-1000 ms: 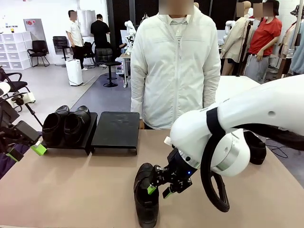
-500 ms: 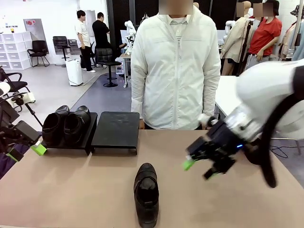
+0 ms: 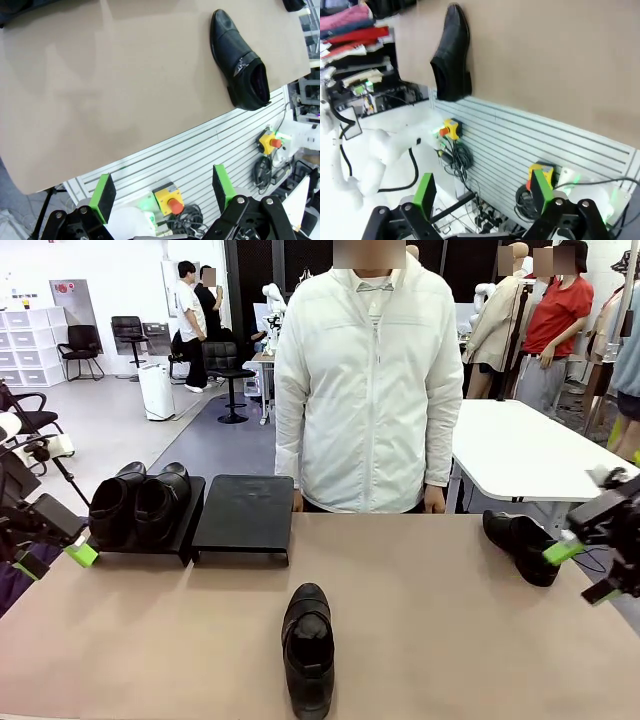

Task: Organize the shoes by placing them on the stand.
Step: Pick up one Shoe and place it in the middle of the table, then place the Shoe from the middle of the table onto the Shoes Stand.

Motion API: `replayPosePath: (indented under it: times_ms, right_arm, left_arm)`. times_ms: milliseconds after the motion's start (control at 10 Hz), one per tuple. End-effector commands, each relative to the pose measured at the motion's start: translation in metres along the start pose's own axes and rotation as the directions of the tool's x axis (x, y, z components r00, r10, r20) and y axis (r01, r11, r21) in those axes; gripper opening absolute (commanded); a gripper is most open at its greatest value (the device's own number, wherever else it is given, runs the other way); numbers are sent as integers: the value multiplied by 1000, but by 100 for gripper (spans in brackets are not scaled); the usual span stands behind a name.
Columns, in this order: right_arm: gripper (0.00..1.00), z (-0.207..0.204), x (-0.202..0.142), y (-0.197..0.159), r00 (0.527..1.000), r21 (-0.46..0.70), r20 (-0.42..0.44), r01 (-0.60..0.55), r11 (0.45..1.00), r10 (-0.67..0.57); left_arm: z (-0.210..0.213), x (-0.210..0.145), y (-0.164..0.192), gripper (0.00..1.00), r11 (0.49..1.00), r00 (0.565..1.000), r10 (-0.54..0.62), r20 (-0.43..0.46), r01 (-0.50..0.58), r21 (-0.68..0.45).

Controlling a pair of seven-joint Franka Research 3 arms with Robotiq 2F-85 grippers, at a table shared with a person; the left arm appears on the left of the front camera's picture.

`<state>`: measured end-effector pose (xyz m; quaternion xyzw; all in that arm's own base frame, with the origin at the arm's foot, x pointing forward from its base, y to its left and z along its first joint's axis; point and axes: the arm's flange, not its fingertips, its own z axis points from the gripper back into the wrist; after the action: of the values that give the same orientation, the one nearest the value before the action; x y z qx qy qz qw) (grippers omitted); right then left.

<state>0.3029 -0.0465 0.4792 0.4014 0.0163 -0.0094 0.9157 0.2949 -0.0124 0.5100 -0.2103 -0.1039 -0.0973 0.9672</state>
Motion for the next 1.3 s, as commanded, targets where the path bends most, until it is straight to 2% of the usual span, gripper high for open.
replayPosePath:
  times_ms: [0, 1000, 1100, 1200]
  right_arm:
    - [100, -16, 1, 11, 998, -29, -55, 1, 1000, -2]
    - [100, -16, 1, 11, 998, -29, -55, 1, 1000, -2]
    - [100, -16, 1, 11, 998, -29, -55, 1, 1000, -2]
    - [100, -16, 1, 11, 998, -29, -55, 1, 1000, -2]
  left_arm:
    - [2, 0, 1, 100, 1000, 1000, -3, -8, 3, 5]
    - [0, 0, 0, 100, 1000, 1000, 0, 0, 0, 0]
    - [-11, 20, -32, 100, 992, 994, 104, 26, -105, 69]
    - [-34, 59, -80, 100, 971, 981, 194, -3, -192, 141]
